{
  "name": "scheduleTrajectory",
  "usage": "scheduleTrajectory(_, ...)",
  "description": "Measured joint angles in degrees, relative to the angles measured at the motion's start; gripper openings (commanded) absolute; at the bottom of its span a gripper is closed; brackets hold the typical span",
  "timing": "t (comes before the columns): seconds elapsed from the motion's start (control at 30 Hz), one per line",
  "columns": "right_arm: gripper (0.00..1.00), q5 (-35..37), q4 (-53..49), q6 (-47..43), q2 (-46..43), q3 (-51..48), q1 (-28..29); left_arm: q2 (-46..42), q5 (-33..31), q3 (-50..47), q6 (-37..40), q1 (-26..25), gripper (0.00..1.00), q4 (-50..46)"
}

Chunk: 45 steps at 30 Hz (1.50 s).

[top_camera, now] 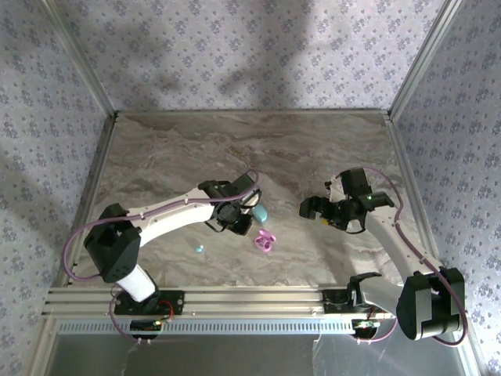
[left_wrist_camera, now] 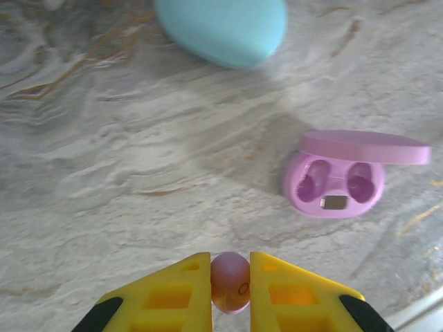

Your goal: Insert the wireless bluetooth earbuds into the charging case

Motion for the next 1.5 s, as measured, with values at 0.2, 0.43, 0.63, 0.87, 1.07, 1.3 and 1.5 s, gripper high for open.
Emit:
scheduleTrajectory(0.2, 0.94, 0.0, 0.0, 0.0, 0.0, -0.1, 0.0, 0.0, 5.9, -2.6, 1.5, 0.0, 0.17, 4.4)
scheduleTrajectory(0.43, 0.94, 0.0, 0.0, 0.0, 0.0, -0.2, 0.0, 0.8, 9.5, -2.8, 2.0, -0.8, 0.17, 8.5)
scheduleTrajectory(0.63, 0.94, 0.0, 0.0, 0.0, 0.0, -0.2, 0.0, 3.4, 10.3, -2.8, 2.6, -1.8, 0.15, 9.6)
scheduleTrajectory(0.87, 0.94, 0.0, 0.0, 0.0, 0.0, -0.3, 0.0, 5.3, 10.3, -2.8, 3.0, -2.1, 0.15, 10.1)
scheduleTrajectory(1.07, 0.94, 0.0, 0.0, 0.0, 0.0, -0.3, 0.0, 6.3, 10.3, -2.8, 2.9, -2.9, 0.14, 11.0)
scheduleTrajectory(1.3, 0.94, -0.1, 0.0, 0.0, 0.0, -0.3, 0.0, 6.7, 9.6, -2.7, 3.0, -3.4, 0.13, 11.0)
scheduleTrajectory(1.5, 0.94, -0.5, 0.0, -0.2, 0.0, -0.3, 0.0, 6.7, 8.3, -2.5, 3.0, -3.8, 0.12, 11.1)
